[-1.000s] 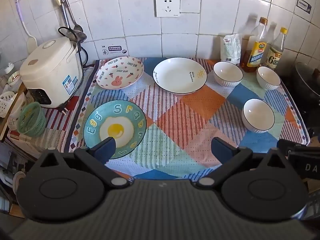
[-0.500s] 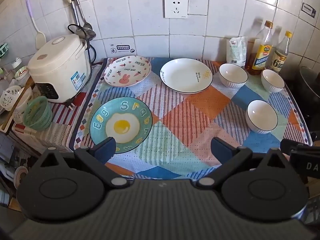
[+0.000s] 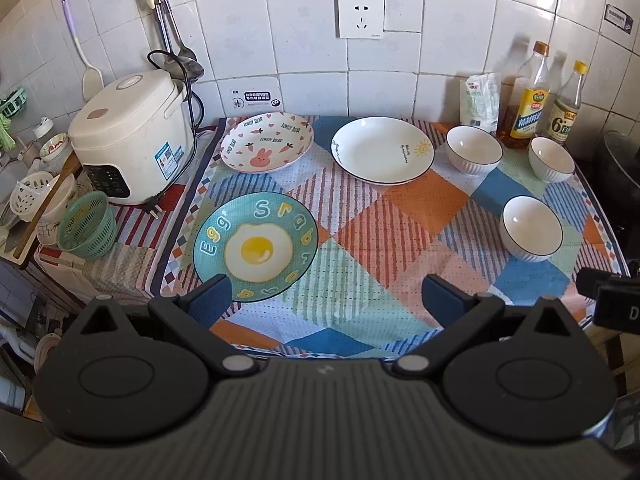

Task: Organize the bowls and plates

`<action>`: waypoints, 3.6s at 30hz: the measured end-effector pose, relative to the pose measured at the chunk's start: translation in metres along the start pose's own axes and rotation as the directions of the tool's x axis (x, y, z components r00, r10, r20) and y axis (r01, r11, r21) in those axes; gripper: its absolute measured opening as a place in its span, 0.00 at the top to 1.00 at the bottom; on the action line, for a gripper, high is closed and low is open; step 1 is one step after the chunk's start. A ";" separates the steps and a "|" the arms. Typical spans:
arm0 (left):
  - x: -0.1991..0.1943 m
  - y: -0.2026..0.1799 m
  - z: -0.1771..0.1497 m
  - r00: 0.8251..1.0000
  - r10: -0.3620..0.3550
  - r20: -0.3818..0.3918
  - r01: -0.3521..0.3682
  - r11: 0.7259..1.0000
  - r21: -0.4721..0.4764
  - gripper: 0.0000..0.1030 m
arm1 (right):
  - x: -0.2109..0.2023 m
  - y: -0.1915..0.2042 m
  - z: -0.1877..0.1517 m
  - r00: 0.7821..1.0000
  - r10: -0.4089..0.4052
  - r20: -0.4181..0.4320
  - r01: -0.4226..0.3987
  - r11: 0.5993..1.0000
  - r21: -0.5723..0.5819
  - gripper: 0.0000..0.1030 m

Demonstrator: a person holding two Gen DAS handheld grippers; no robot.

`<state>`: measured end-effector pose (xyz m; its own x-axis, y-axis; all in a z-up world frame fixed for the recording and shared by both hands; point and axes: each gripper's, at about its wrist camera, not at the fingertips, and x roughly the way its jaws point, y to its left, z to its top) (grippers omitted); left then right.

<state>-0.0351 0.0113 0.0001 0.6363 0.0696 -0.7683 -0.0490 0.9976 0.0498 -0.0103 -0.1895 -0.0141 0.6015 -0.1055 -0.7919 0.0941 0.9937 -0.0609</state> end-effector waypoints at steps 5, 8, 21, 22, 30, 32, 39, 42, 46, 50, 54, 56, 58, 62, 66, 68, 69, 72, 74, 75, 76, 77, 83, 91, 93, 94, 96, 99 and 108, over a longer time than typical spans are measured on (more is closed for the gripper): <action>-0.002 -0.002 -0.002 1.000 -0.009 -0.005 0.009 1.000 0.008 0.00 | -0.002 0.000 0.000 1.000 0.009 0.004 -0.010 1.000 0.010 0.00; -0.003 -0.003 -0.003 1.000 -0.011 0.005 0.011 1.000 0.011 0.00 | -0.002 0.000 -0.002 1.000 0.006 0.007 -0.006 1.000 0.011 0.00; 0.003 -0.007 -0.005 1.000 0.010 0.011 -0.010 0.999 0.041 0.00 | -0.002 -0.001 -0.001 1.000 -0.002 0.001 0.002 1.000 0.020 0.00; 0.003 -0.007 -0.005 1.000 0.013 0.014 -0.014 0.999 0.044 0.00 | -0.002 -0.001 -0.001 1.000 -0.005 0.002 0.005 1.000 0.021 0.00; 0.004 -0.003 -0.006 1.000 0.008 0.027 -0.009 0.999 0.035 0.00 | 0.000 -0.003 -0.002 0.999 -0.034 0.012 0.034 0.999 0.016 0.00; 0.005 -0.003 -0.006 1.000 0.007 0.028 -0.008 0.999 0.037 0.00 | 0.001 -0.003 -0.003 0.999 -0.042 0.015 0.042 0.999 0.013 0.00; 0.007 0.000 -0.006 1.000 0.006 0.015 -0.006 1.000 0.022 0.00 | 0.003 -0.003 -0.004 0.999 -0.040 0.012 0.040 0.999 0.007 0.00; 0.008 0.002 -0.008 1.000 0.006 0.018 -0.006 1.000 0.017 0.00 | 0.006 -0.001 -0.004 0.999 -0.039 0.004 0.039 0.999 0.011 0.00; 0.009 0.004 -0.010 1.000 0.007 0.019 -0.007 1.000 0.014 0.00 | 0.008 0.002 -0.004 0.999 -0.037 0.001 0.037 0.999 0.010 0.00; 0.011 0.006 -0.012 1.000 0.003 0.017 -0.003 1.000 0.010 0.00 | 0.008 0.006 -0.004 0.999 -0.034 0.001 0.034 0.999 0.002 0.00; 0.012 0.008 -0.013 1.000 -0.022 0.017 0.022 1.000 0.012 0.00 | 0.009 0.009 -0.004 0.999 -0.033 0.000 0.033 0.999 -0.002 0.00; 0.011 0.008 -0.013 0.999 -0.034 0.023 0.033 0.999 0.018 0.00 | 0.009 0.009 -0.003 0.999 -0.034 -0.001 0.034 0.999 -0.003 0.00; 0.011 0.008 -0.013 0.999 -0.043 0.026 0.043 0.999 0.018 0.00 | 0.010 0.009 -0.003 0.999 -0.034 -0.001 0.034 0.999 -0.003 0.00; 0.012 0.011 -0.012 0.998 -0.066 0.018 0.066 0.998 0.012 0.00 | 0.010 0.010 -0.002 0.999 -0.033 -0.002 0.033 0.999 -0.008 0.00; 0.016 0.019 -0.014 0.995 -0.102 0.013 0.102 0.995 -0.011 0.00 | 0.011 0.012 -0.003 1.000 -0.016 0.011 0.016 1.000 -0.013 0.00; 0.018 0.024 -0.015 0.992 -0.126 0.026 0.126 0.992 -0.010 0.01 | 0.009 0.014 -0.004 0.997 0.034 0.068 -0.032 0.999 -0.020 0.00; 0.019 0.027 -0.016 0.991 -0.129 0.034 0.130 0.992 -0.007 0.02 | 0.007 0.015 -0.006 0.992 0.060 0.107 -0.058 0.998 -0.024 0.00; 0.026 0.041 -0.017 0.987 -0.147 0.067 0.147 0.989 0.002 0.02 | 0.012 0.023 -0.009 0.965 0.121 0.235 -0.109 0.992 -0.063 0.00; 0.035 0.054 -0.018 0.984 -0.160 0.075 0.160 0.987 0.004 0.02 | 0.022 0.029 -0.011 0.932 0.202 0.302 -0.166 0.976 -0.139 0.00; 0.042 0.062 -0.018 0.982 -0.172 0.079 0.172 0.985 0.003 0.02 | 0.029 0.034 -0.009 0.912 0.247 0.326 -0.197 0.964 -0.180 0.00; 0.050 0.070 -0.018 0.981 -0.177 0.078 0.178 0.984 -0.002 0.02 | 0.038 0.038 -0.006 0.905 0.274 0.327 -0.217 0.956 -0.200 0.00; 0.057 0.077 -0.018 0.981 -0.179 0.079 0.180 0.984 -0.005 0.02 | 0.047 0.043 -0.003 0.906 0.290 0.308 -0.233 0.950 -0.208 0.00; 0.109 0.111 -0.020 0.993 -0.077 0.095 0.074 0.997 0.032 0.02 | 0.107 0.085 0.007 0.855 0.484 0.187 -0.455 0.873 -0.177 0.05; 0.187 0.152 -0.021 0.997 -0.071 -0.006 0.071 0.997 -0.041 0.10 | 0.180 0.140 -0.003 0.824 0.567 0.015 -0.566 0.823 -0.048 0.20; 0.211 0.161 -0.024 0.997 -0.055 -0.053 0.053 0.997 -0.048 0.18 | 0.197 0.147 -0.003 0.812 0.583 -0.027 -0.583 0.812 0.010 0.21; 0.221 0.166 -0.026 0.995 -0.057 -0.077 0.053 0.997 -0.058 0.24 | 0.206 0.151 -0.003 0.807 0.589 -0.046 -0.588 0.808 0.032 0.23; 0.233 0.171 -0.028 0.992 -0.054 -0.118 0.048 0.997 -0.057 0.26 | 0.219 0.160 -0.002 0.802 0.593 -0.076 -0.591 0.805 0.052 0.31; 0.242 0.175 -0.031 0.988 -0.060 -0.144 0.055 0.998 -0.041 0.27 | 0.232 0.171 -0.001 0.793 0.600 -0.107 -0.595 0.800 0.074 0.36; 0.266 0.175 -0.023 0.985 -0.026 -0.169 0.027 1.000 0.000 0.44 | 0.261 0.189 0.005 0.760 0.622 -0.189 -0.606 0.783 0.141 0.77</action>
<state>0.1079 0.2046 -0.2109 0.4983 0.0413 -0.8660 -0.0321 0.9991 0.0292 0.1685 -0.0293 -0.2292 0.3653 0.5453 -0.7545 -0.1791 0.8365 0.5179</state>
